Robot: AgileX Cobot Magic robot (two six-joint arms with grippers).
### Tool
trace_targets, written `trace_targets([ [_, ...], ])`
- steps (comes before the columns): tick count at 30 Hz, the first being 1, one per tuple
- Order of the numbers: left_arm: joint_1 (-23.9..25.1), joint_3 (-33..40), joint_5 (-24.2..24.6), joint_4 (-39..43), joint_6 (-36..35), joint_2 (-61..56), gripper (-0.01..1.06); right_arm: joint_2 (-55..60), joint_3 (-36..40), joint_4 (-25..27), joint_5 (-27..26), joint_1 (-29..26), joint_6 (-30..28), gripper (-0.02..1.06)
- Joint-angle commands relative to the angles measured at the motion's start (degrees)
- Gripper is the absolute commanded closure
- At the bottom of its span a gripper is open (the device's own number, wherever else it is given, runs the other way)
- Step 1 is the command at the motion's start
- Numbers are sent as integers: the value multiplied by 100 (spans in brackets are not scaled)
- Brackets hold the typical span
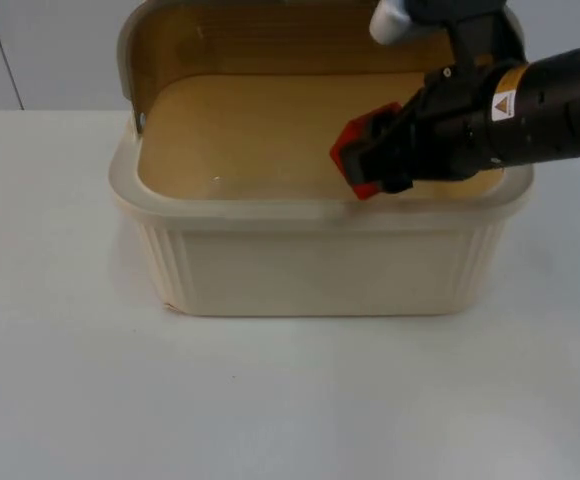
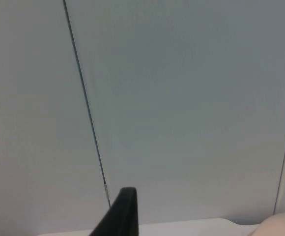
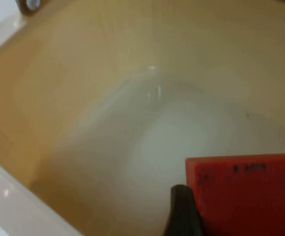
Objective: Open the box lid with the left hand, place the block into the box with the right hand, then close the box lid with the left hand.
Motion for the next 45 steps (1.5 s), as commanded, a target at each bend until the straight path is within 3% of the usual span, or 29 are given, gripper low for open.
trace_targets([
  [1,-1,32,-85,14,-27,-43,3,-16,-121,31,-203,-40,-73,50],
  [2,-1,32,-85,14,-27,-43,3,-16,-121,31,-203,-40,-73,50],
  [6,-1,32,-85,14,-27,-43,3,-16,-201,195,-256,-40,-73,17],
  [9,-1,32,-85,14,-27,-43,3,-16,-201,329,-220,-92,-73,-1],
  [18,-1,32,-85,14,-27,-43,3,-40,-201,329,157,-92,-63,-1],
  [22,-1,32,-85,14,-27,-43,3,-287,-201,268,670,-92,-63,-1],
  [34,-1,32,-111,15,-27,-43,3,-1376,-215,268,1474,-92,-42,-1],
  [36,-1,32,-132,15,-27,-43,3,-1640,-326,268,1877,-92,-24,-1],
  [45,-1,32,-130,5,-27,-43,3,-2435,-728,268,2553,-92,-68,-1],
])
